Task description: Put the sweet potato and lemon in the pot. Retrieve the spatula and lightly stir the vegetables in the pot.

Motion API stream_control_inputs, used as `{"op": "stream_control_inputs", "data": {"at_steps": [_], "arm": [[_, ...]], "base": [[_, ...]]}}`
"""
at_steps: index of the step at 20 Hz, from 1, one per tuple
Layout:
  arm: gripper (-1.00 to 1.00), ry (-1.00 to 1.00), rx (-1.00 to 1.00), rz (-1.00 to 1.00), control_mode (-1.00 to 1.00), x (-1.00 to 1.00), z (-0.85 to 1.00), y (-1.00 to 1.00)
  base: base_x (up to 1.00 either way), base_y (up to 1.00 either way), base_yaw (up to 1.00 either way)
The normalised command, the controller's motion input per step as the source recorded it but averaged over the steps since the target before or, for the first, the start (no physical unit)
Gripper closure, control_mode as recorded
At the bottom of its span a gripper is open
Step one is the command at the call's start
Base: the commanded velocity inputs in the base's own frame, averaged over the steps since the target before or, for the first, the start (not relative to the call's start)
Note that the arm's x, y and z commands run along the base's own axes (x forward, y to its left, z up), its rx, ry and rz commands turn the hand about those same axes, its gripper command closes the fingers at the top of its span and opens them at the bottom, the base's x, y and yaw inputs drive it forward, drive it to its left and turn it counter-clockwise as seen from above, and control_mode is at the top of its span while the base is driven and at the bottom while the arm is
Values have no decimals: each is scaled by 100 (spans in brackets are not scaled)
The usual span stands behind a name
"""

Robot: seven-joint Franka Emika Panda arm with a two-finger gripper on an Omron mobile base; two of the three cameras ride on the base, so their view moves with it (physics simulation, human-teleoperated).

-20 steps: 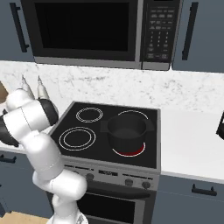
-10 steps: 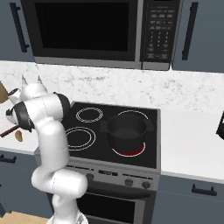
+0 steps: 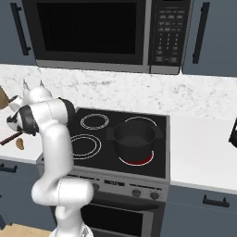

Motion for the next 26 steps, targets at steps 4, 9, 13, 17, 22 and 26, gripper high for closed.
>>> {"op": "stream_control_inputs", "data": {"at_steps": [4,9,13,17,22,26], "arm": [[-100,-3,0,-2,-100,11,-27,-27],[-100,-4,0,0,-100,20,-21,-17],[-100,-5,4,0,-100,24,-7,0],[-100,-3,8,0,-100,28,-1,0],[100,0,7,0,-100,1,-10,0],[100,-5,3,0,-100,-38,0,0]], "base": [[0,0,0],[0,0,0],[0,0,0],[0,0,0],[0,0,0],[0,0,0]]}}
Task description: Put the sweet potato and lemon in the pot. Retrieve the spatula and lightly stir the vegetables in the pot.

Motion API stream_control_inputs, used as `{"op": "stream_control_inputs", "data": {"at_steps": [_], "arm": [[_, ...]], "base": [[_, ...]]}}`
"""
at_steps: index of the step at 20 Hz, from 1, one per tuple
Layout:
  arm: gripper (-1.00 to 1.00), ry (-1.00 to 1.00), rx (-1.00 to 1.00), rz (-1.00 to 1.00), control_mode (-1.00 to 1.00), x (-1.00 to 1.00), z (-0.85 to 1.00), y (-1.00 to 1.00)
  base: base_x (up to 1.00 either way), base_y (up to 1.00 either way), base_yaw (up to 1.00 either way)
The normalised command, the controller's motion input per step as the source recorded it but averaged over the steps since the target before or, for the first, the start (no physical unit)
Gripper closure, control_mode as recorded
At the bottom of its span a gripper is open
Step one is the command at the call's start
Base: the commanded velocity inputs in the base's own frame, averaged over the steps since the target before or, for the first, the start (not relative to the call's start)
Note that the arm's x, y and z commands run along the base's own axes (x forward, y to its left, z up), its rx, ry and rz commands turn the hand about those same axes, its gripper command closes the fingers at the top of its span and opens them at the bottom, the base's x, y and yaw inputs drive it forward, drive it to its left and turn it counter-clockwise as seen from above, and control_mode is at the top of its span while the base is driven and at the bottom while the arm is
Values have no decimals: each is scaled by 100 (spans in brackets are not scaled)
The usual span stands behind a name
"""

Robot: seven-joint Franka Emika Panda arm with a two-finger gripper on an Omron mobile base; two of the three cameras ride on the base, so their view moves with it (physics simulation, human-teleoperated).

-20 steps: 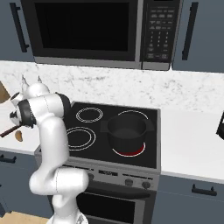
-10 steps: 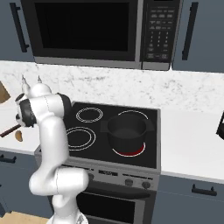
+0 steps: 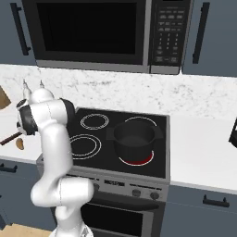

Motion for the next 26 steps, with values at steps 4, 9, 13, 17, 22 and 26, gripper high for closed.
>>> {"op": "stream_control_inputs", "data": {"at_steps": [4,9,13,17,22,26], "arm": [[100,-14,5,-2,-100,-60,50,-4],[100,-13,14,0,-100,-71,99,-27],[100,-3,22,0,-100,-61,100,-46],[100,0,24,0,-100,-50,100,-56],[100,1,20,0,-100,-54,100,-67],[100,0,9,0,-100,-72,100,-86]], "base": [[0,0,0],[0,0,0],[0,0,0],[0,0,0],[0,0,0],[0,0,0]]}}
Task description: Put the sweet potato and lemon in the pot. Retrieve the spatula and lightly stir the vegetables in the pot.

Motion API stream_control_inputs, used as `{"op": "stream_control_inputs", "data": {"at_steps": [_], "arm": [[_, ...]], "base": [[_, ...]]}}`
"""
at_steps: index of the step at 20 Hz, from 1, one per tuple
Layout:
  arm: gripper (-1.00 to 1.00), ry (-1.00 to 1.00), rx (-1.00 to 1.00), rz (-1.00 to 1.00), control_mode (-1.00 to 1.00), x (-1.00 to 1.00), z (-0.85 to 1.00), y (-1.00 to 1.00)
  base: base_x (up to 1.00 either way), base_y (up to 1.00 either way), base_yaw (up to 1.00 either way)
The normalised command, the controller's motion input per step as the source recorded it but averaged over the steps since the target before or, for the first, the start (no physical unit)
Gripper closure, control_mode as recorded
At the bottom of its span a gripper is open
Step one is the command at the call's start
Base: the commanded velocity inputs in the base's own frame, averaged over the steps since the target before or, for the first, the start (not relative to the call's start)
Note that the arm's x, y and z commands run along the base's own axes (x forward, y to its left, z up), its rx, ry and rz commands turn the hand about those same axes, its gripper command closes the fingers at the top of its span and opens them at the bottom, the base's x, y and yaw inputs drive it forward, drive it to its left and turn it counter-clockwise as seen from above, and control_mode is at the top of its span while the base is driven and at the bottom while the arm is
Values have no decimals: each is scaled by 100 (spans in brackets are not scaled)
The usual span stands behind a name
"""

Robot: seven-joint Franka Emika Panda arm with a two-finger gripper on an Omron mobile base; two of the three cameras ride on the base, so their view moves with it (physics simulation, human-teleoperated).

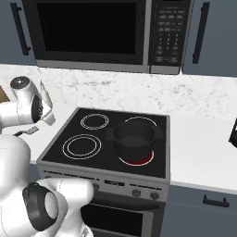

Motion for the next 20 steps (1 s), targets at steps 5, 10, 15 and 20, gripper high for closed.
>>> {"op": "stream_control_inputs", "data": {"at_steps": [5,10,15,20], "arm": [[100,0,1,0,-100,-69,85,-99],[100,0,-2,0,-100,-51,47,-100],[100,0,-3,0,-100,-23,5,-100],[100,0,-2,2,-100,-17,0,-100]], "base": [[0,0,0],[0,0,0],[0,0,0],[0,0,0]]}}
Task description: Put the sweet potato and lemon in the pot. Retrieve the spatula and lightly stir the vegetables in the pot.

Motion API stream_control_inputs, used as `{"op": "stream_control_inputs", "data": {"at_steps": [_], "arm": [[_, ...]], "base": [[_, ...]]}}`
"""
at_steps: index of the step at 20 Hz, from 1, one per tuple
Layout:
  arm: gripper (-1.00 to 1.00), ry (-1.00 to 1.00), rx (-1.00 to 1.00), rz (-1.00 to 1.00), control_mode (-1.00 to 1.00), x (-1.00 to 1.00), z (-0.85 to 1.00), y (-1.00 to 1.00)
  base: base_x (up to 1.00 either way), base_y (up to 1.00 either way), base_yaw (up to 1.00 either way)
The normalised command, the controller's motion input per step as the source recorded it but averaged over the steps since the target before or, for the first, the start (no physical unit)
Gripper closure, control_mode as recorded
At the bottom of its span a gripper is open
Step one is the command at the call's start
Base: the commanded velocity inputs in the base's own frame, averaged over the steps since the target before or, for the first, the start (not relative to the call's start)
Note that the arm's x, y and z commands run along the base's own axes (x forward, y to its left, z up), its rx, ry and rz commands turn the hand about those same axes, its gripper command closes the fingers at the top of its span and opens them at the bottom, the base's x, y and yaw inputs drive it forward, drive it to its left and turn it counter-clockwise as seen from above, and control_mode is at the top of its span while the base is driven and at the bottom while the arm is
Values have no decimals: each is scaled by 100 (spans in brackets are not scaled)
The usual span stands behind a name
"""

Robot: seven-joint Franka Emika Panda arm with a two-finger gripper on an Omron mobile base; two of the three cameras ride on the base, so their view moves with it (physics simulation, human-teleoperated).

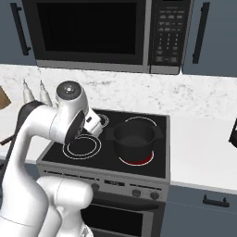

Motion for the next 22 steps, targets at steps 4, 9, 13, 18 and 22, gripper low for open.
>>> {"op": "stream_control_inputs", "data": {"at_steps": [4,9,13,18,22], "arm": [[100,0,-3,0,-100,-3,-12,-99],[100,0,-4,0,-100,0,-4,-97],[100,0,-8,0,-100,9,-4,-76],[100,0,-18,2,-100,36,-11,-11],[100,0,-30,7,-100,68,-44,40]], "base": [[0,0,0],[0,0,0],[0,0,0],[0,0,0],[0,0,0]]}}
